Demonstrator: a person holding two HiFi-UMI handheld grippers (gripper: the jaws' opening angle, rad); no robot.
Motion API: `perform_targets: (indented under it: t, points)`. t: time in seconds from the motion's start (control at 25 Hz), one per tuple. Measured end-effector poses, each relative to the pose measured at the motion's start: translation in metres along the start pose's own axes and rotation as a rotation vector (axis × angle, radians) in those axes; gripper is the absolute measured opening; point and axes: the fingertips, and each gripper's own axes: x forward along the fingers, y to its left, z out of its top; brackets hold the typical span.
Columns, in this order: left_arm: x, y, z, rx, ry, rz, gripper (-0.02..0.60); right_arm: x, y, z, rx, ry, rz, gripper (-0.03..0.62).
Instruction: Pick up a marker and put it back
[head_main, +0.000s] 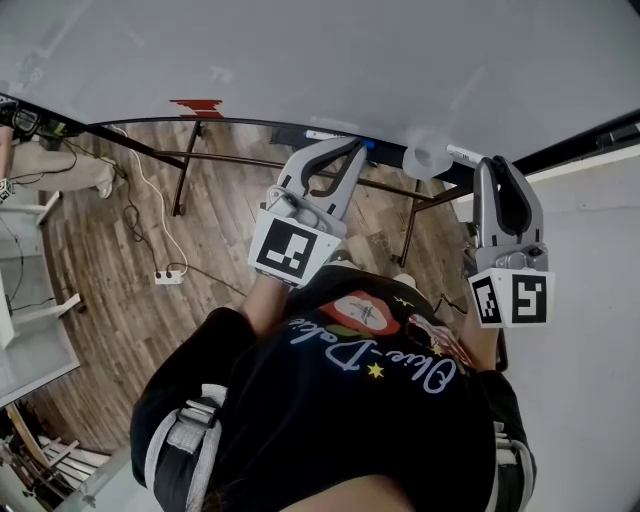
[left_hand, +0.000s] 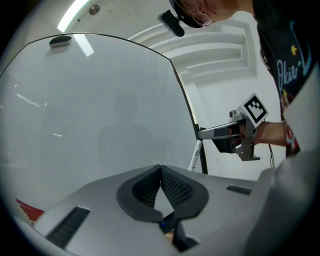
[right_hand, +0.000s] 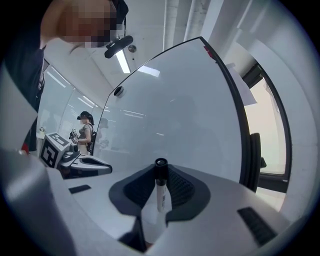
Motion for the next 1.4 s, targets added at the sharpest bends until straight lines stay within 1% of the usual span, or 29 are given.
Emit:
perform_targets:
  t: [0.16, 0.32, 0.8, 1.2, 1.4]
  points:
    - [-0.003, -0.001, -0.001, -0.007, -0.001, -0.001, 0.003, -0.003, 0.004, 0.001, 0.001, 0.001, 0.007, 0.067]
    - [-0.003, -0.001, -0.002, 0.013, 0.011, -0.003, 0.003, -0.003, 0.005, 0.001, -0.005, -0.001, 0.01, 0.067]
    - [-0.008, -0.006, 0.001, 0.004, 0.005, -0.003, 0.003, -0.01, 0.006, 0.003, -0.018, -0.003, 0.008, 0.067]
    - [-0.013, -0.008, 0.002, 0.013, 0.008, 0.014, 0.004, -0.015, 0.006, 0.005, -0.017, -0.014, 0.012, 0.067]
    - [-0.015, -0.006, 0.0, 0.003, 0.011, 0.022, 0.003, -0.013, 0.007, 0.004, -0.016, -0.018, 0.017, 0.067]
